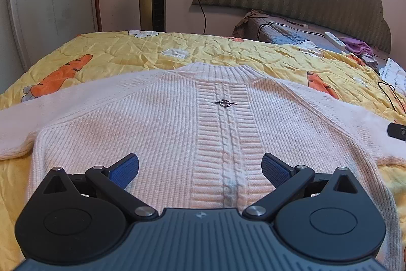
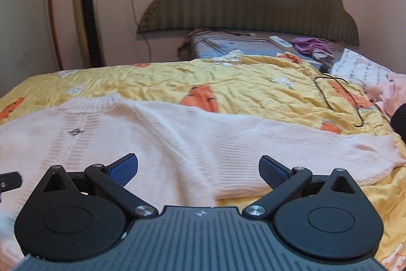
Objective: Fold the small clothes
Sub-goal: 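Grasp the sweater's sleeve cuff with the right gripper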
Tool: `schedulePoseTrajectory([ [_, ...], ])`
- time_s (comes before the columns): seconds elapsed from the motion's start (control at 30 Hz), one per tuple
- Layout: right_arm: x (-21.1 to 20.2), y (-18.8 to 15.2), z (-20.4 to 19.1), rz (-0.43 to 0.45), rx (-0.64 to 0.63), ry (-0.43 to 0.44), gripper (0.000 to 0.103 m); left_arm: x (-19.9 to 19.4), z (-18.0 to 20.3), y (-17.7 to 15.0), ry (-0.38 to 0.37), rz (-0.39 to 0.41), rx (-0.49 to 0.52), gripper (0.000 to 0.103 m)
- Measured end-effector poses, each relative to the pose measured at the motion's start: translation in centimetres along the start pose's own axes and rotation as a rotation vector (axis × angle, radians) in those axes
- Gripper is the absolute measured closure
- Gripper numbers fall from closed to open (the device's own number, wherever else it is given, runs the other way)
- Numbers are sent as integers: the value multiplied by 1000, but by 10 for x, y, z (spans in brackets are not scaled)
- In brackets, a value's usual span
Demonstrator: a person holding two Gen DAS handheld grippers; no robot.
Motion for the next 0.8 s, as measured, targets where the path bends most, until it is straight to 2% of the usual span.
schedulePoseTrajectory([
  [0.1, 18, 6, 55, -20, 91, -54, 0, 9, 4, -3, -7, -19, 8, 0],
  [0.2, 32, 6, 122, -53, 236, -72, 9, 15, 6, -7, -3, -38, 19, 0],
  [0.27, 40, 0, 170, -90, 386, -70, 13, 17, 4, -10, -1, -54, 11, 0],
  [0.4, 55, -21, 265, -162, 721, -92, 15, 16, -2, -12, 9, -62, -7, 0],
  [0.47, 61, -37, 301, -180, 896, -70, 25, 15, -5, -12, 23, -60, -12, 0],
  [0.5, 65, -44, 316, -184, 960, -59, 26, 14, -6, -12, 28, -61, -15, 0],
  [0.6, 82, -61, 338, -222, 1052, -47, 30, 13, -6, -14, 36, -69, -15, 0],
  [0.8, 110, -65, 344, -212, 1042, -40, 56, 8, -4, -19, 47, -84, 0, 0],
])
Point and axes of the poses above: each gripper's, at about its wrist camera, not at the fingertips, and x roughly the way its jaws point, z to its right, y to its top, the point moved 5 cm from there along x, roughly the way its jaws point, and after that the axes turned 9 degrees about -y, right-handed, at the moved point
